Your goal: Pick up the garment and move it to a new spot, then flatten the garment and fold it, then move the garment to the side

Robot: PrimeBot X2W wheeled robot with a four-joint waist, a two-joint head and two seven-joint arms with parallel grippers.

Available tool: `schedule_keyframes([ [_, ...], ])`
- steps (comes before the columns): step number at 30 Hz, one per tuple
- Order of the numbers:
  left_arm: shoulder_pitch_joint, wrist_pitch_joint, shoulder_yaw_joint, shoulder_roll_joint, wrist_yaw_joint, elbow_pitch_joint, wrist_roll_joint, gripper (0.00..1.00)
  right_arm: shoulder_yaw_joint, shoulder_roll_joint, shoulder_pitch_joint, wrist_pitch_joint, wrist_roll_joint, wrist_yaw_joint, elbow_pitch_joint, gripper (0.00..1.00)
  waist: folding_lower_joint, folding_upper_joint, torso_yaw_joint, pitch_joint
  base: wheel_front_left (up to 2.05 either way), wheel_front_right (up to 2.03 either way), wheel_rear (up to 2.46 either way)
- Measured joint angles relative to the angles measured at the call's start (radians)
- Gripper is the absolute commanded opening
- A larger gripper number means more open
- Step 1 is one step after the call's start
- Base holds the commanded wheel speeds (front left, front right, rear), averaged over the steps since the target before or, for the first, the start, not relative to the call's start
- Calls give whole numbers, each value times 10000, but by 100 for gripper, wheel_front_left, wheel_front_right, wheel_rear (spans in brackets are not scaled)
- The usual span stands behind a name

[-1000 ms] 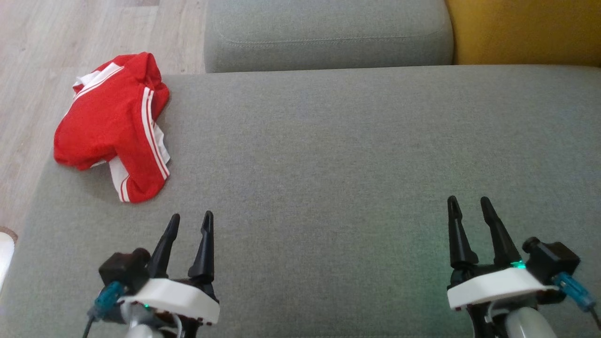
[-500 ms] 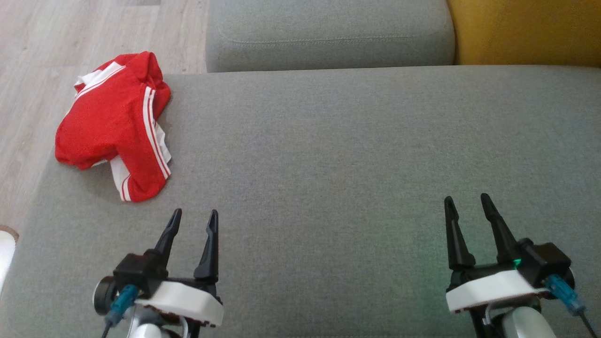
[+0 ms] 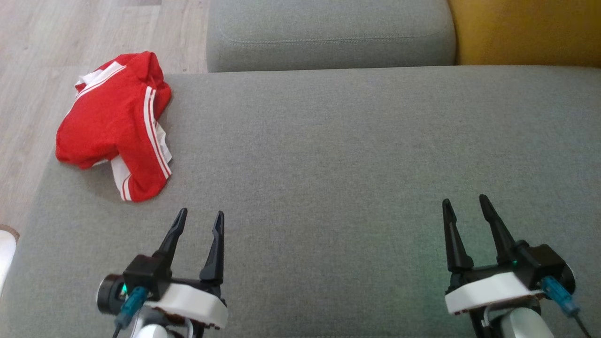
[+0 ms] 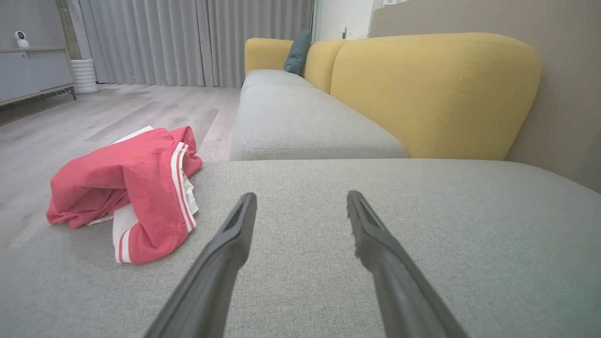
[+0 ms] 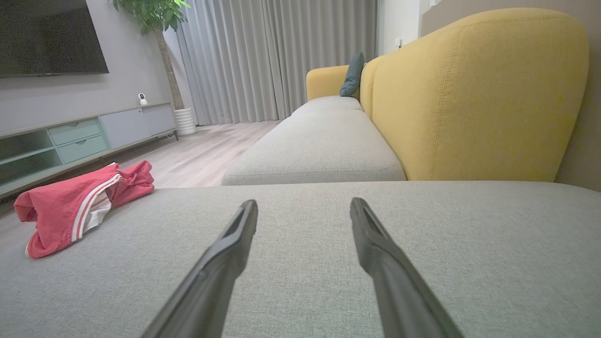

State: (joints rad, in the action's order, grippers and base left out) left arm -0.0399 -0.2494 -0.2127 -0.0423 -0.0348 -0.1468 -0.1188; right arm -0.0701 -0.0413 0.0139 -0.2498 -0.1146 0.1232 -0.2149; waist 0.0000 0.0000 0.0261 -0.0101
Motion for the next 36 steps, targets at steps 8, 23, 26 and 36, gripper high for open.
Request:
schedule_keyframes([
  [8,0,0,4,-2,10,-69,-81,100,13,0,-4,0,0,0,-50,100,0,0,3,9,0,0,0],
  [23,5,0,-15,-2,8,-153,-92,100,167,-6,-3,-4,0,0,-69,100,0,0,263,45,0,0,0],
  [26,11,0,-42,-4,4,-159,-104,100,196,-6,0,-10,0,0,-61,100,0,0,585,60,0,0,0],
  [36,15,0,-23,-17,35,-161,-98,100,136,-8,5,-10,-13,0,0,100,0,0,2389,72,0,0,0],
])
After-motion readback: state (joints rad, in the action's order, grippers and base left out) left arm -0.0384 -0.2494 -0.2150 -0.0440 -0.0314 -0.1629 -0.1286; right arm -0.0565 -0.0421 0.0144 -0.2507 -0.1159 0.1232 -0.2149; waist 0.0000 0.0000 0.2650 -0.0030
